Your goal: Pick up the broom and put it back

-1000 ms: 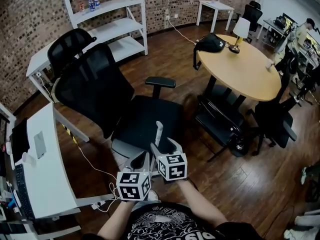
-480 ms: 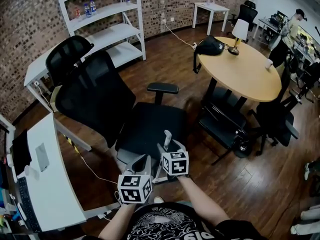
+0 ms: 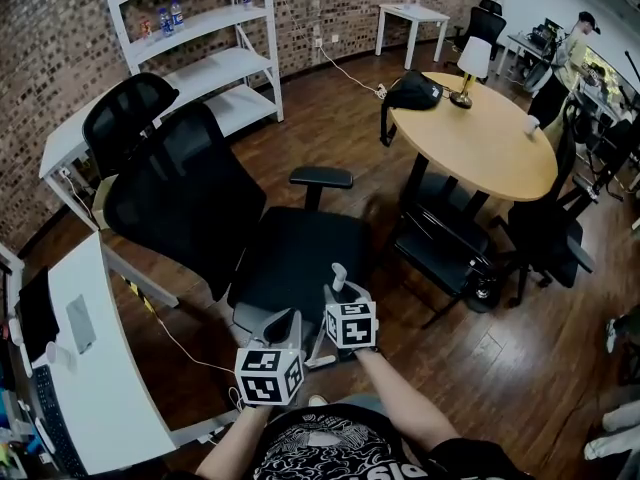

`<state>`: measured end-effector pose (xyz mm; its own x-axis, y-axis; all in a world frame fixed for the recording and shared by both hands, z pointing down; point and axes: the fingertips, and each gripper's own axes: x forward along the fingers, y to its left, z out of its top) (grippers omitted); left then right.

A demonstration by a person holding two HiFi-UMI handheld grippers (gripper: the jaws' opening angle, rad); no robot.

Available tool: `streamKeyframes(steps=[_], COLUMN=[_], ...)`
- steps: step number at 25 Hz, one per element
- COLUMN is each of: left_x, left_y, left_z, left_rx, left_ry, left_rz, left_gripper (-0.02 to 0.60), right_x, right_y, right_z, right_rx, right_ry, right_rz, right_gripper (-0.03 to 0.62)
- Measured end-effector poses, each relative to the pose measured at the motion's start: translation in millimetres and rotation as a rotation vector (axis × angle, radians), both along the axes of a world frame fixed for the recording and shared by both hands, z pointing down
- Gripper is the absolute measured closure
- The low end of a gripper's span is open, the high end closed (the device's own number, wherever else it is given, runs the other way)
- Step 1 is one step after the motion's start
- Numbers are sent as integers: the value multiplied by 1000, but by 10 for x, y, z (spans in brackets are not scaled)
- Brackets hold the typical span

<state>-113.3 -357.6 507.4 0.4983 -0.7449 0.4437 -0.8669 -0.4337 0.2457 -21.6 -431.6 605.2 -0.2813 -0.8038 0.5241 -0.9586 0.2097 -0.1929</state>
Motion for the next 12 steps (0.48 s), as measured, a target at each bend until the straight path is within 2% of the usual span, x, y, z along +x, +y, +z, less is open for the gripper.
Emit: streamKeyframes(steps=[12], left_x=[-30], left_y=[113], left_z=[26], left_rx=[-14], left_ry=[5], left_rz=[-31], left_gripper=[577], right_x=[-1], right_y=[179], right_z=[-63], right_rx=[32], right_ry=[-7], right_rz=[-46], right_gripper=[494])
